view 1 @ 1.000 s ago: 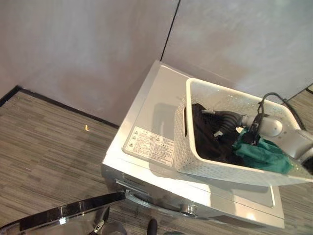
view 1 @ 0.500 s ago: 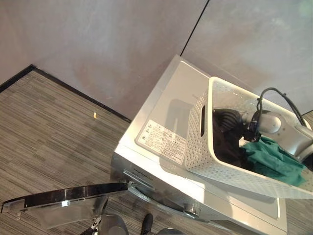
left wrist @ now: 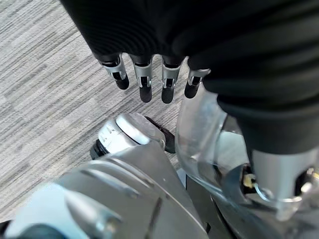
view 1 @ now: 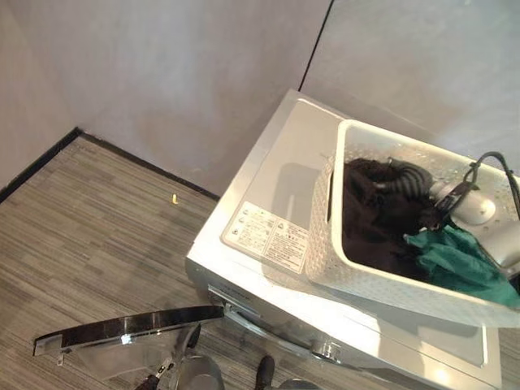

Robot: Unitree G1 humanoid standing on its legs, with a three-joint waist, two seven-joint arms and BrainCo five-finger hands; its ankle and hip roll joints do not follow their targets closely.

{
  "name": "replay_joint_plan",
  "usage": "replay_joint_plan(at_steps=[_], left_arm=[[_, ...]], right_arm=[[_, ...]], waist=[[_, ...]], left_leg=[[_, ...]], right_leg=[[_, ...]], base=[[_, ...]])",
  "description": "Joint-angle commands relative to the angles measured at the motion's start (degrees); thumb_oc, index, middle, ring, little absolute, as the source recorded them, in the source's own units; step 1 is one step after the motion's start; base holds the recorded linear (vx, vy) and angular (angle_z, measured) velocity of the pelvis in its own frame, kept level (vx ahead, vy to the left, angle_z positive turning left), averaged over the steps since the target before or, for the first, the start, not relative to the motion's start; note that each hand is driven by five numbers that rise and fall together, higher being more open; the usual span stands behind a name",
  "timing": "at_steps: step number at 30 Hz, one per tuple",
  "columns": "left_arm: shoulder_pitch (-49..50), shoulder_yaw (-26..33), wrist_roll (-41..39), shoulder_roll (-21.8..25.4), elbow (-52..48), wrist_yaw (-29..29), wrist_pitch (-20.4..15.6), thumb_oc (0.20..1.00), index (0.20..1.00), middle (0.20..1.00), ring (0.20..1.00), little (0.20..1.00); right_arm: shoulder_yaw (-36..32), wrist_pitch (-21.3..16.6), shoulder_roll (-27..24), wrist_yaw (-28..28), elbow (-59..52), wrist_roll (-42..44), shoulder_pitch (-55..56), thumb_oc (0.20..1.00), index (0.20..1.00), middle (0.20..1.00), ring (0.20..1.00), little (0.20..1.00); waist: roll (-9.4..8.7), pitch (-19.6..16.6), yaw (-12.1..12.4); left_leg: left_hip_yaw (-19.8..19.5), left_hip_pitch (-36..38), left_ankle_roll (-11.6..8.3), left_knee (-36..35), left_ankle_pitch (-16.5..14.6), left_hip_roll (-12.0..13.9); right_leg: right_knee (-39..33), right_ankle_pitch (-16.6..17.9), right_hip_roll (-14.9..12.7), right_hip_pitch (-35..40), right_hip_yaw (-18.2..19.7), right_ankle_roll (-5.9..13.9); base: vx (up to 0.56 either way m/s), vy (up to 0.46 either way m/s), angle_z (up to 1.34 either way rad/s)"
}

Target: Grab the laundry basket,head to the washer,open it,put in the laundry and shut it.

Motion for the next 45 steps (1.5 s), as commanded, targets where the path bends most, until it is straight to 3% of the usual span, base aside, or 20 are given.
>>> replay_joint_plan(at_steps=[1,6,9,10,12,16,17,20,22,26,27,29,32,35,37,38,39,40,42,45], left_arm=[[-0.9,-2.6,-1.0,0.4,4.4,1.4,-0.6,1.000,1.000,1.000,1.000,1.000],[-0.7,-2.4,-1.2,0.1,4.5,2.7,-0.8,1.000,1.000,1.000,1.000,1.000],[-2.0,-2.5,-1.4,0.4,3.3,3.6,-1.5,1.000,1.000,1.000,1.000,1.000],[-2.4,-2.6,-1.6,0.4,1.4,4.2,-1.8,1.000,1.000,1.000,1.000,1.000],[-2.4,-3.4,-0.6,0.2,-0.4,4.0,-1.9,1.000,1.000,1.000,1.000,1.000],[-2.2,-4.4,0.7,0.3,-1.2,3.6,-2.1,1.000,1.000,1.000,1.000,1.000],[-2.2,-5.1,1.8,0.4,-0.4,3.5,-2.2,1.000,1.000,1.000,1.000,1.000],[-3.2,-6.2,3.0,0.1,1.0,3.4,-2.3,1.000,1.000,1.000,1.000,1.000],[-4.0,-7.8,4.8,-0.4,1.1,2.8,-2.3,1.000,1.000,1.000,1.000,1.000],[-5.6,-10.0,7.9,-0.2,1.7,2.4,-2.3,1.000,1.000,1.000,1.000,1.000],[-5.6,-10.0,7.9,-0.2,1.7,2.4,-2.3,1.000,1.000,1.000,1.000,1.000],[-5.4,-10.5,9.4,-0.1,2.9,2.3,-2.2,1.000,1.000,1.000,1.000,1.000],[-4.9,-10.4,10.2,0.1,3.7,2.3,-2.2,1.000,1.000,1.000,1.000,1.000],[-4.6,-10.0,10.0,1.4,4.9,3.0,-1.5,1.000,1.000,1.000,1.000,1.000],[-4.4,-9.5,9.5,1.7,5.1,3.3,-1.4,1.000,1.000,1.000,1.000,1.000],[-4.5,-10.1,9.4,2.1,4.8,3.6,-1.8,1.000,1.000,1.000,1.000,1.000],[-4.5,-10.3,9.5,2.1,4.6,3.5,-2.0,1.000,1.000,1.000,1.000,1.000],[-4.5,-10.3,9.5,2.1,4.6,3.5,-2.0,1.000,1.000,1.000,1.000,1.000],[-3.8,-12.1,9.8,2.6,3.7,3.4,-2.5,1.000,1.000,1.000,1.000,1.000],[-4.0,-15.2,12.0,3.4,0.6,4.2,-3.4,1.000,1.000,1.000,1.000,1.000]], right_arm=[[-8.3,-5.5,0.1,-10.4,0.6,6.1,-4.8,0.200,0.200,0.200,0.200,0.200],[-12.2,-8.6,1.7,-17.1,-1.4,6.8,-10.4,0.200,0.200,0.200,0.200,0.200],[-12.4,-8.6,0.4,-19.8,-1.6,6.1,-12.7,0.200,0.200,0.200,0.200,0.200],[-12.4,-8.6,0.1,-20.9,-2.0,5.4,-13.3,0.200,0.200,0.200,0.200,0.200],[-12.3,-8.4,0.7,-21.1,-1.1,4.9,-13.8,0.200,0.200,0.200,0.200,0.200],[-11.4,-7.7,0.9,-21.4,0.2,3.9,-15.8,0.200,0.200,0.200,0.200,0.200],[-10.1,-7.4,1.5,-20.9,1.6,4.5,-17.3,0.200,0.200,0.200,0.200,0.200],[-9.7,-6.9,0.5,-21.0,3.6,5.8,-18.5,0.200,0.200,0.200,0.200,0.200],[-10.2,-6.8,-0.3,-21.5,6.1,6.6,-19.1,0.200,0.200,0.200,0.200,0.200],[-10.8,-5.6,-0.9,-22.5,9.7,4.6,-21.0,0.200,0.200,0.200,0.200,0.200],[-10.7,-5.5,-0.9,-22.5,9.7,4.5,-21.1,0.200,0.200,0.200,0.200,0.200],[-10.4,-4.6,-0.5,-22.6,11.4,2.4,-21.7,0.200,0.200,0.200,0.200,0.200],[-9.8,-4.0,-0.4,-22.8,12.2,1.4,-23.0,0.200,0.200,0.200,0.200,0.200],[-4.5,-2.5,3.2,-26.1,18.3,1.5,-34.7,0.200,0.200,0.200,0.200,0.200],[-2.3,-2.5,4.8,-27.0,20.0,1.6,-39.3,0.200,0.200,0.200,0.200,0.200],[-1.4,-3.1,5.4,-28.0,21.3,1.4,-42.5,0.200,0.200,0.200,0.200,0.200],[-0.6,-3.2,5.2,-28.0,22.0,1.1,-44.1,0.200,0.200,0.200,0.200,0.200],[-0.6,-3.2,5.3,-28.0,22.1,1.1,-44.1,0.200,0.200,0.200,0.200,0.200],[1.4,-3.4,6.6,-30.3,24.4,-1.6,-49.4,0.200,0.200,0.200,0.200,0.200],[3.8,-3.4,8.3,-31.7,28.3,-1.1,-54.6,0.200,0.200,0.200,0.200,0.200]], waist=[[0.23,-3.8,1.2],[1.15,-3.7,1.8],[0.84,-2.3,1.1],[0.08,-1.0,0.5],[-0.33,-0.7,0.2],[-0.23,-1.8,-1.3],[0.58,-2.9,-2.5],[2.15,-4.8,-5.3],[3.67,-6.0,-6.8],[3.46,-6.4,-7.8],[3.36,-6.3,-7.7],[2.76,-5.5,-7.7],[2.68,-4.5,-7.6],[4.67,-2.3,-6.2],[4.98,-2.4,-5.9],[5.15,-2.9,-5.1],[4.91,-3.3,-4.7],[4.89,-3.4,-4.7],[3.56,-6.2,-1.7],[1.91,-8.5,0.0]], left_leg=[[0.1,4.2,0.02,4.4,-6.8,5.2],[-1.1,2.7,-1.14,5.6,-4.5,6.8],[1.6,-0.5,-1.10,9.8,-3.9,7.0],[7.0,-0.1,0.29,16.1,-7.6,6.9],[8.4,1.1,1.45,24.2,-10.5,6.4],[5.3,3.7,2.54,34.2,-12.2,4.9],[2.3,7.3,2.41,37.3,-12.6,3.5],[0.2,12.6,2.14,31.4,-13.9,1.6],[4.0,16.3,2.26,24.2,-20.3,2.2],[6.2,18.6,3.71,17.2,-25.4,-2.3],[6.3,18.7,3.82,17.1,-25.4,-2.4],[7.3,19.8,5.85,15.1,-29.1,-5.6],[8.1,20.0,7.23,15.0,-29.6,-7.9],[11.2,17.8,8.19,14.4,-26.5,-8.4],[11.5,16.4,8.74,12.7,-24.2,-8.8],[11.1,14.4,9.33,11.6,-21.9,-8.7],[11.2,13.7,9.54,11.1,-21.1,-8.8],[11.2,13.7,9.55,11.1,-21.1,-8.9],[12.4,10.1,9.35,10.4,-18.2,-8.7],[13.2,8.5,7.97,8.6,-16.3,-7.9]], right_leg=[[1.2,-3.6,-0.9,-3.6,1.4,0.62],[0.4,-4.7,1.5,-2.4,1.3,-0.83],[0.4,-4.5,1.2,-2.7,-0.3,-1.42],[0.9,-3.6,0.1,-3.5,-1.4,-1.49],[1.5,-2.6,-0.9,-4.4,-1.8,-1.64],[2.0,-1.1,-1.7,-6.5,-2.1,-1.41],[2.6,-0.4,-1.6,-7.9,-1.4,-0.97],[3.6,1.8,-2.4,-11.2,-0.2,0.55],[4.1,3.7,-3.5,-13.4,0.4,2.17],[3.8,7.8,-9.1,-16.5,0.1,4.91],[3.8,7.9,-9.2,-16.5,0.3,4.99],[3.4,10.1,-12.8,-18.0,-0.4,6.61],[2.9,11.2,-14.7,-18.9,-1.3,7.47],[5.0,9.4,-17.5,-18.9,-7.7,6.79],[9.3,8.2,-18.0,-17.9,-6.6,5.91],[15.6,6.4,-16.3,-16.1,-2.4,5.28],[17.1,5.2,-15.7,-15.7,-1.1,5.14],[17.1,5.3,-15.8,-15.8,-1.0,5.15],[16.5,0.8,-13.8,-8.2,-1.8,5.30],[10.8,-0.1,-12.8,-4.5,-1.6,5.39]], base=[[-0.04,-0.138,0.02],[-0.08,-0.143,0.12],[-0.23,-0.084,0.23],[-0.27,-0.022,0.57],[-0.27,-0.006,0.27],[-0.14,0.078,-0.10],[-0.16,0.224,0.03],[-0.17,0.267,0.10],[-0.19,0.297,0.32],[-0.24,0.309,0.58],[-0.23,0.296,0.02],[-0.23,0.293,-0.14],[-0.23,0.205,-0.23],[-0.41,0.166,-0.68],[-0.33,0.039,-0.91],[-0.27,-0.012,-0.48],[-0.26,-0.010,-0.25],[-0.12,-0.048,0.07],[-0.19,-0.179,-0.01],[-0.12,-0.196,-0.37]])
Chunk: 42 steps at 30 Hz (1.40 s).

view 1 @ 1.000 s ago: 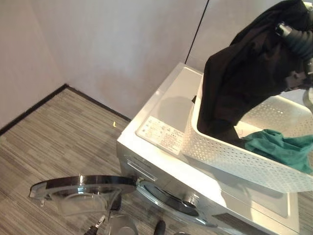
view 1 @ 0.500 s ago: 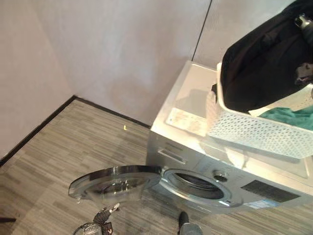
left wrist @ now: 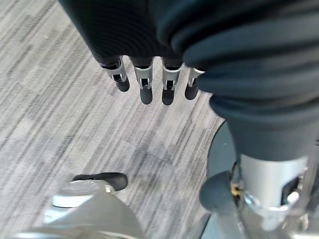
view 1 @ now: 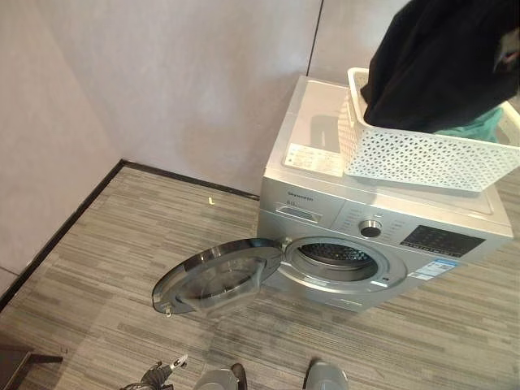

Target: Grab the laundry basket,head to the washer,open it,put in the laundry and shut it.

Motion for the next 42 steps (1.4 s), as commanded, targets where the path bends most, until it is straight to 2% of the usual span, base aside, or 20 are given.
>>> replay_joint_plan(at_steps=[1,5,6,8,10,11,14,15,17,19,20,23,26,27,29,33,35,36,38,42], left_arm=[[2.4,-5.8,3.4,2.0,-5.6,0.9,-3.1,1.000,1.000,1.000,1.000,1.000],[2.9,-9.4,6.5,4.7,-16.9,2.0,-5.1,1.000,1.000,1.000,1.000,1.000],[3.8,-10.5,8.5,7.8,-28.0,2.4,-5.6,1.000,1.000,1.000,1.000,1.000],[4.7,-9.9,10.4,12.2,-39.9,2.5,-6.6,1.000,1.000,1.000,1.000,1.000],[5.9,-8.2,11.9,16.0,-50.4,2.0,-7.2,1.000,1.000,1.000,1.000,1.000],[6.2,-7.9,11.9,16.2,-51.0,1.9,-6.9,1.000,1.000,1.000,1.000,1.000],[6.4,-2.7,19.6,24.2,-69.9,2.3,-8.8,1.000,1.000,1.000,1.000,1.000],[6.6,-2.5,19.6,24.2,-70.0,2.2,-8.6,1.000,1.000,1.000,1.000,1.000],[4.9,1.7,21.1,27.0,-80.5,2.5,-10.0,1.000,1.000,1.000,1.000,1.000],[3.8,2.5,20.7,27.4,-83.0,2.3,-10.2,1.000,1.000,1.000,1.000,1.000],[-1.2,1.8,19.3,28.0,-84.8,2.2,-10.1,1.000,1.000,1.000,1.000,1.000],[-12.0,-1.5,17.8,29.1,-84.0,2.4,-9.2,1.000,1.000,1.000,1.000,1.000],[-26.0,-7.4,13.5,27.5,-80.4,3.4,-7.8,1.000,1.000,1.000,1.000,1.000],[-26.3,-7.6,13.5,27.5,-80.2,3.4,-7.9,1.000,1.000,1.000,1.000,1.000],[-39.0,-14.4,8.8,23.1,-73.1,4.9,-6.2,1.000,1.000,1.000,1.000,1.000],[-51.1,-23.2,1.3,16.7,-60.7,5.6,-4.0,1.000,1.000,1.000,1.000,1.000],[-53.2,-24.8,0.0,15.1,-57.8,5.8,-3.8,1.000,1.000,1.000,1.000,1.000],[-56.8,-27.6,-2.3,11.9,-51.7,6.4,-3.1,1.000,1.000,1.000,1.000,1.000],[-59.3,-29.6,-4.0,9.1,-47.1,6.8,-2.6,1.000,1.000,1.000,1.000,1.000],[-64.0,-32.1,-4.8,5.7,-40.4,8.3,-2.7,1.000,1.000,1.000,1.000,1.000]], right_arm=[[2.8,-3.7,0.0,-4.8,2.8,-0.5,-9.3,0.200,0.200,0.200,0.200,0.200],[5.6,-3.8,-1.5,-5.2,4.9,0.1,-12.4,0.200,0.200,0.200,0.200,0.200],[7.8,-4.0,-3.1,-5.5,6.1,0.8,-14.7,0.200,0.200,0.200,0.200,0.200],[10.1,-4.0,-4.8,-5.6,6.6,0.9,-16.9,0.200,0.200,0.200,0.200,0.200],[11.5,-4.2,-5.0,-5.8,7.0,1.1,-18.5,0.200,0.200,0.200,0.200,0.200],[11.6,-4.2,-5.0,-5.8,7.1,1.1,-18.7,0.200,0.200,0.200,0.200,0.200],[15.1,-4.3,-4.4,-4.7,11.0,1.1,-21.8,0.200,0.200,0.200,0.200,0.200],[15.2,-4.3,-4.3,-4.6,11.0,1.1,-21.9,0.200,0.200,0.200,0.200,0.200],[16.5,-3.9,-1.3,-3.3,14.1,1.5,-22.3,0.200,0.200,0.200,0.200,0.200],[17.2,-3.9,-0.1,-2.6,15.0,1.7,-22.7,0.200,0.200,0.200,0.200,0.200],[17.4,-3.8,2.9,-1.7,16.6,2.4,-22.9,0.200,0.200,0.200,0.200,0.200],[17.4,-3.3,7.2,-0.9,17.6,2.9,-22.9,0.200,0.200,0.200,0.200,0.200],[18.5,-2.4,11.1,-0.5,19.8,3.4,-24.5,0.200,0.200,0.200,0.200,0.200],[18.5,-2.5,10.9,-0.4,19.9,3.4,-24.6,0.200,0.200,0.200,0.200,0.200],[19.4,-1.4,15.3,0.3,21.4,3.6,-24.8,0.200,0.200,0.200,0.200,0.200],[20.2,-0.1,19.9,0.7,22.8,4.4,-24.9,0.200,0.200,0.200,0.200,0.200],[20.7,0.0,20.8,0.6,23.0,4.2,-25.1,0.200,0.200,0.200,0.200,0.200],[21.3,0.3,22.1,0.5,23.5,4.0,-25.3,0.200,0.200,0.200,0.200,0.200],[21.9,0.6,23.1,0.5,23.7,4.3,-25.9,0.200,0.200,0.200,0.200,0.200],[23.0,0.4,23.8,0.3,23.8,5.6,-26.9,0.200,0.200,0.200,0.200,0.200]], waist=[[-3.49,-8.9,3.1],[-4.03,-9.6,3.6],[-4.21,-10.0,3.9],[-3.99,-10.0,4.2],[-3.75,-10.2,4.4],[-3.81,-10.2,4.3],[-3.40,-10.8,4.5],[-3.41,-10.8,4.4],[-3.14,-11.6,4.3],[-2.97,-12.0,3.9],[-2.55,-12.5,3.4],[-1.93,-13.5,2.4],[-1.52,-13.8,1.9],[-1.53,-13.7,2.0],[-0.96,-14.1,1.3],[-0.15,-14.0,0.4],[0.07,-13.9,0.3],[0.44,-13.9,-0.2],[0.56,-13.9,-0.5],[0.67,-13.8,-0.7]], left_leg=[[-4.4,2.6,-4.43,-5.4,-1.5,2.0],[-4.8,2.0,-5.73,-6.7,0.2,3.6],[-5.2,1.5,-6.66,-7.7,1.5,4.6],[-6.0,1.5,-7.36,-8.5,1.9,5.5],[-6.3,1.6,-7.69,-9.0,2.3,6.1],[-6.3,1.4,-7.65,-9.0,2.6,6.0],[-6.6,1.7,-8.27,-9.7,3.3,6.8],[-6.6,1.7,-8.25,-9.7,3.4,6.8],[-6.5,2.2,-8.45,-10.3,3.6,7.0],[-6.5,2.5,-8.51,-10.5,3.6,7.0],[-6.4,3.1,-8.62,-10.8,3.7,7.1],[-6.3,3.6,-8.80,-11.0,4.0,7.0],[-6.3,4.0,-8.88,-11.5,4.2,7.0],[-6.3,4.0,-8.89,-11.6,4.2,7.0],[-6.1,4.4,-8.80,-12.1,4.5,6.8],[-6.0,4.6,-8.65,-12.5,4.9,6.4],[-6.1,4.5,-8.63,-12.6,5.0,6.3],[-6.1,4.3,-8.64,-12.8,5.2,6.1],[-6.0,4.2,-8.68,-13.0,5.3,6.0],[-6.1,4.0,-8.79,-13.0,5.5,6.0]], right_leg=[[-10.1,2.8,1.4,0.9,1.3,-0.19],[-13.8,2.8,2.9,1.9,0.8,-0.37],[-16.2,2.8,3.6,3.0,-0.7,-0.45],[-17.6,2.4,4.5,4.2,-1.4,-0.64],[-18.2,2.1,5.0,4.7,-2.0,-0.67],[-18.2,2.4,4.9,4.5,-2.0,-0.73],[-18.4,1.8,5.5,4.8,-2.6,-0.99],[-18.4,1.9,5.4,4.8,-2.6,-0.99],[-18.5,1.6,5.8,5.0,-2.3,-1.12],[-18.5,1.5,5.9,5.2,-2.2,-1.15],[-18.5,1.4,6.0,5.4,-2.0,-1.22],[-18.5,1.4,6.1,5.6,-1.7,-1.36],[-18.5,1.7,6.0,5.6,-1.8,-1.39],[-18.5,1.7,6.0,5.6,-1.8,-1.39],[-18.5,1.9,6.0,5.5,-1.5,-1.33],[-18.5,2.3,5.8,5.3,-1.2,-1.32],[-18.5,2.4,5.8,5.2,-1.2,-1.26],[-18.5,2.6,5.8,4.9,-1.2,-1.17],[-18.5,2.7,5.8,4.8,-1.2,-1.12],[-18.5,2.8,5.7,4.6,-1.3,-1.05]], base=[[-0.08,-0.171,-0.64],[-0.05,-0.126,-0.23],[-0.08,-0.179,0.19],[-0.05,-0.138,0.31],[-0.03,-0.076,0.36],[-0.03,-0.065,0.19],[-0.02,-0.035,0.05],[0.00,0.000,0.00],[0.00,0.000,0.00],[0.00,0.000,0.00],[0.00,0.000,0.00],[0.00,0.000,0.00],[0.00,0.000,0.00],[0.00,0.000,0.00],[0.00,0.000,0.00],[0.00,0.006,-0.01],[0.00,0.000,0.00],[-0.01,0.013,-0.04],[0.00,0.003,-0.02],[0.00,0.000,-0.03]])
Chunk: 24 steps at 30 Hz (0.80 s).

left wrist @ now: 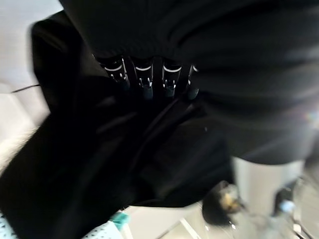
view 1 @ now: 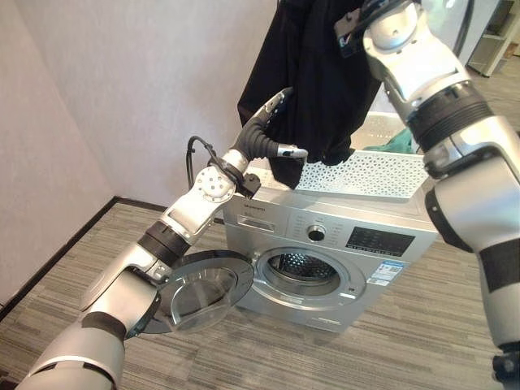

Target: Grab the laundry basket,head to the washer,open it,put in the laundry and shut it.

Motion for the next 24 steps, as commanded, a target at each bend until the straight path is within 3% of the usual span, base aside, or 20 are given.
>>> replay_joint_plan(at_steps=[1,5,11,17,24], left_arm=[[-9.5,-1.9,-2.4,-2.5,7.4,2.8,-1.3,1.000,1.000,1.000,1.000,1.000],[-14.4,-1.7,-3.3,-6.4,14.9,6.0,-1.6,1.000,1.000,1.000,1.000,1.000],[-17.4,0.1,-1.4,-7.6,18.4,10.0,-1.6,1.000,1.000,1.000,1.000,1.000],[-18.0,-0.9,-2.1,-10.8,22.3,9.3,-0.6,1.000,1.000,1.000,1.000,1.000],[-19.0,-2.5,-10.6,-14.9,24.0,7.2,-0.6,1.000,1.000,1.000,1.000,1.000]], right_arm=[[3.3,-1.9,-3.3,-1.4,3.9,2.6,-11.1,0.200,0.200,0.200,0.200,0.200],[4.4,-2.2,-2.8,-1.8,2.9,3.4,-11.8,0.200,0.200,0.200,0.200,0.200],[4.9,-2.6,-3.5,-2.0,-0.5,3.6,-11.0,0.200,0.200,0.200,0.200,0.200],[4.2,-2.8,-3.4,-1.9,-5.8,3.3,-9.1,0.200,0.200,0.200,0.200,0.200],[2.7,-3.0,-2.9,-2.4,-10.8,3.4,-6.6,0.200,0.200,0.200,0.200,0.200]], waist=[[0.16,-2.0,2.1],[0.15,-1.9,1.9],[-0.09,-1.7,1.8],[-0.19,-1.7,1.1],[0.07,-1.4,0.2]], left_leg=[[-3.2,2.3,-1.40,0.2,-5.8,1.2],[-3.1,2.2,-1.53,0.2,-5.8,1.1],[-3.0,2.2,-1.58,0.2,-5.8,1.2],[-2.9,2.6,-1.49,0.2,-6.1,1.4],[-3.0,2.7,-1.66,0.2,-6.2,1.7]], right_leg=[[0.1,-0.6,-2.3,-3.4,1.3,2.81],[0.1,-0.6,-2.4,-3.6,1.2,2.87],[0.1,-0.6,-2.3,-3.6,1.2,2.79],[0.1,-0.8,-2.0,-3.5,1.8,2.58],[0.1,-1.1,-1.4,-3.5,2.3,2.22]], base=[[0.00,0.000,0.00],[0.00,0.000,0.00],[0.00,0.000,0.00],[0.00,0.000,0.00],[0.01,-0.012,0.00]])
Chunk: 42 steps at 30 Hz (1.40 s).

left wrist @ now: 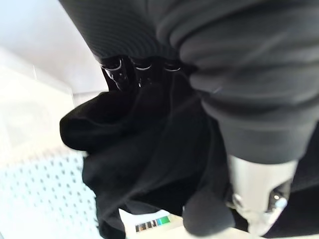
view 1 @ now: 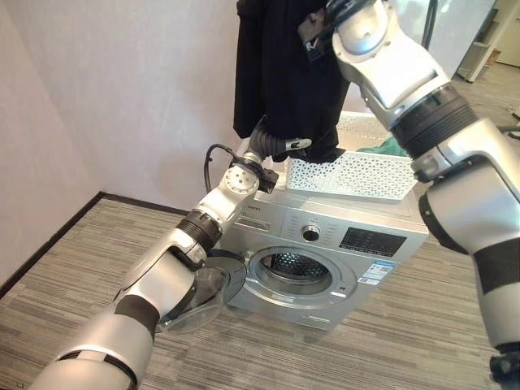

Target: Grab the laundry basket,head to the washer,open it,put in the laundry and shut it.

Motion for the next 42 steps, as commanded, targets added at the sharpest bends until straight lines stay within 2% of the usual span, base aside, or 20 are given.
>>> replay_joint_plan(at_steps=[1,4,5,8,10,17,25,26,27,35,36,42], left_arm=[[-14.6,-3.1,-4.0,-5.5,10.5,-0.5,-1.8,1.000,1.000,1.000,1.000,1.000],[-16.2,-3.3,-3.9,-5.7,12.2,-0.4,-1.7,1.000,1.000,1.000,1.000,1.000],[-19.7,-3.0,-3.4,-5.7,16.1,-0.1,-1.2,1.000,1.000,1.000,1.000,1.000],[-22.6,-2.6,-3.1,-4.5,18.6,0.4,-0.9,1.000,1.000,1.000,1.000,1.000],[-25.4,-1.5,-4.3,-2.0,20.3,0.3,-0.8,1.000,1.000,1.000,1.000,1.000],[-25.8,-0.9,-8.2,2.1,13.6,-0.4,-2.0,1.000,1.000,1.000,1.000,1.000],[-23.1,0.7,-9.1,1.7,10.9,0.2,-2.8,1.000,1.000,1.000,1.000,1.000],[-22.7,1.4,-9.2,1.9,11.0,0.3,-2.9,0.580,0.580,0.580,0.580,0.580],[-22.3,2.1,-9.0,2.2,10.4,0.4,-3.2,0.200,0.200,0.200,0.200,0.200],[-20.1,2.8,-5.4,3.3,6.7,1.4,-4.1,0.200,0.200,0.200,0.200,0.200],[-19.5,3.3,-2.4,4.7,4.9,1.9,-4.5,0.200,0.200,0.200,0.200,0.200],[-17.6,4.3,2.6,7.6,1.8,2.9,-5.1,0.200,0.200,0.200,0.200,0.200]], right_arm=[[0.6,-2.9,-3.5,-2.4,0.6,1.4,-7.2,0.200,0.200,0.200,0.200,0.200],[0.7,-3.2,-3.7,-2.4,-0.2,1.5,-7.0,0.200,0.200,0.200,0.200,0.200],[1.0,-3.5,-4.1,-2.3,-2.2,1.7,-6.8,0.200,0.200,0.200,0.200,0.200],[0.9,-4.0,-4.6,-2.4,-4.8,1.9,-6.3,0.200,0.200,0.200,0.200,0.200],[-0.1,-4.7,-6.1,-2.6,-9.9,1.8,-4.6,0.200,0.200,0.200,0.200,0.200],[-3.8,-6.0,-11.8,-2.5,-20.5,0.8,1.6,0.200,0.200,0.200,0.200,0.200],[-6.7,-6.2,-13.1,-2.6,-25.8,-0.6,6.4,0.200,0.200,0.200,0.200,0.200],[-7.4,-6.5,-14.1,-2.6,-27.2,-1.1,7.2,0.200,0.200,0.200,0.200,0.200],[-8.1,-6.8,-15.0,-2.7,-28.2,-1.3,8.4,0.200,0.200,0.200,0.200,0.200],[-10.2,-6.6,-17.5,-1.8,-30.8,-3.1,14.2,0.200,0.200,0.200,0.200,0.200],[-10.6,-6.9,-18.4,-1.3,-31.3,-2.5,15.8,0.200,0.200,0.200,0.200,0.200],[-11.8,-6.9,-19.7,0.6,-31.7,-2.4,21.0,0.200,0.200,0.200,0.200,0.200]], waist=[[3.18,-0.7,1.2],[3.27,-0.6,1.0],[3.52,-0.4,0.6],[3.84,-0.2,0.2],[4.49,-0.2,-0.5],[5.45,0.1,-0.6],[5.76,0.4,-0.9],[5.87,0.7,-1.3],[6.03,0.8,-1.5],[6.07,1.1,-1.9],[6.01,1.3,-2.1],[6.04,1.2,-2.7]], left_leg=[[-3.1,3.4,-1.73,0.2,-6.1,1.7],[-3.0,3.4,-1.77,0.2,-6.0,1.8],[-2.7,3.3,-1.86,0.2,-5.9,1.9],[-2.4,3.2,-1.95,0.2,-5.8,2.0],[-1.8,3.3,-2.05,0.2,-5.8,2.3],[-1.5,3.5,-2.03,0.2,-5.9,2.2],[-1.4,3.4,-2.07,0.2,-5.8,2.3],[-1.2,3.2,-2.13,0.2,-5.8,2.2],[-1.1,3.1,-2.12,0.2,-5.8,2.2],[-0.6,3.2,-1.99,0.2,-6.1,2.3],[-0.5,3.2,-2.00,0.2,-6.2,2.3],[0.1,3.7,-1.90,0.2,-6.5,2.4]], right_leg=[[0.0,-1.2,-1.3,-2.6,2.3,2.15],[0.0,-1.2,-1.2,-2.7,2.5,2.15],[0.0,-1.3,-1.2,-2.9,2.7,2.20],[0.0,-1.3,-1.1,-3.3,3.1,2.26],[0.0,-1.5,-1.0,-3.7,3.5,2.38],[0.0,-1.8,-0.9,-3.6,3.5,2.34],[0.0,-2.1,-0.8,-3.6,3.4,2.07],[0.0,-2.1,-0.7,-3.8,3.6,2.10],[0.0,-2.0,-0.7,-4.0,3.7,2.12],[0.0,-2.0,-0.6,-4.2,4.1,1.99],[0.0,-1.9,-0.6,-4.2,4.1,1.98],[0.0,-1.9,-0.6,-4.2,4.6,1.94]], base=[[0.01,-0.035,-0.02],[0.01,-0.029,-0.05],[0.01,-0.035,-0.01],[0.01,-0.028,-0.06],[0.02,-0.020,-0.04],[0.02,-0.012,-0.10],[0.00,0.000,0.00],[0.00,0.000,0.00],[0.00,0.000,0.00],[0.00,0.000,0.00],[0.00,0.000,0.00],[0.00,0.002,-0.10]])
